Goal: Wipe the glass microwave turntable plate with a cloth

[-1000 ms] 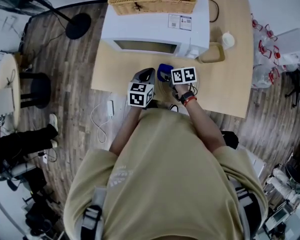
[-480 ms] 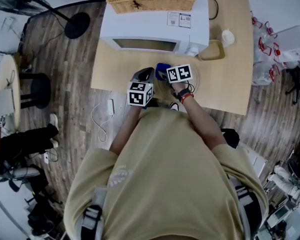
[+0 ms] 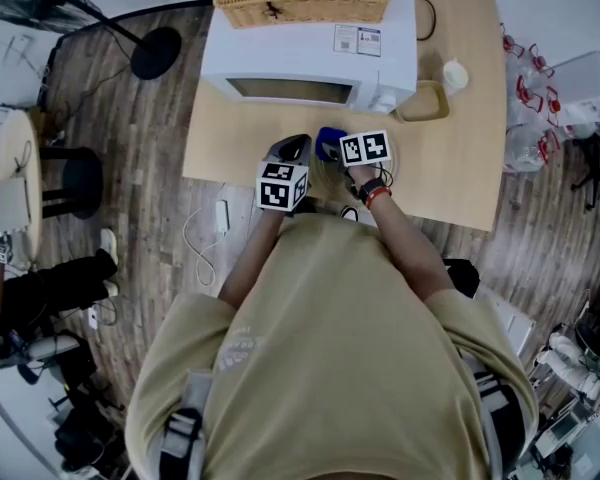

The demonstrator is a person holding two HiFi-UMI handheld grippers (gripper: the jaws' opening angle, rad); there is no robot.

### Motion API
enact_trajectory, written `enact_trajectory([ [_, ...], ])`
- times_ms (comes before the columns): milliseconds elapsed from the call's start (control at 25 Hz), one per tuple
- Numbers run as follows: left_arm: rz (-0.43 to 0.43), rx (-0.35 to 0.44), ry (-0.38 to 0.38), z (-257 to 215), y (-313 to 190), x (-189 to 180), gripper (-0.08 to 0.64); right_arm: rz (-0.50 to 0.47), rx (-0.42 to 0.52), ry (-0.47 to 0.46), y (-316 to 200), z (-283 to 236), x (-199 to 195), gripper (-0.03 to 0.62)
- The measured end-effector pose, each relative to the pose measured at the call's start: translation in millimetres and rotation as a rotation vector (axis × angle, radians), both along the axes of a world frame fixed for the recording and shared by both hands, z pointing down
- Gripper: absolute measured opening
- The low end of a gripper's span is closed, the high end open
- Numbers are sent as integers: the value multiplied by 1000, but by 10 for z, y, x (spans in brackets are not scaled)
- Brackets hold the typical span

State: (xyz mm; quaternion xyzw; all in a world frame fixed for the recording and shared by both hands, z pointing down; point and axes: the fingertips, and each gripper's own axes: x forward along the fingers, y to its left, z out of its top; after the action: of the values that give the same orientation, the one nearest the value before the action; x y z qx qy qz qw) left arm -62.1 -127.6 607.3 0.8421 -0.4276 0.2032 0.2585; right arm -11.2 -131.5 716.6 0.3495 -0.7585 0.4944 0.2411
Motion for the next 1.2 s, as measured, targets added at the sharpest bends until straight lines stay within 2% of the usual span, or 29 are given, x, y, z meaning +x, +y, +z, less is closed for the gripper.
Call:
enact_trajectory([
  [720,38,-16,28,-23,57,222,17,74,-6,5,48,12,357,130],
  [1200,88,-13,54,-72,118,507,17,150,-9,15,153,11,724,130],
])
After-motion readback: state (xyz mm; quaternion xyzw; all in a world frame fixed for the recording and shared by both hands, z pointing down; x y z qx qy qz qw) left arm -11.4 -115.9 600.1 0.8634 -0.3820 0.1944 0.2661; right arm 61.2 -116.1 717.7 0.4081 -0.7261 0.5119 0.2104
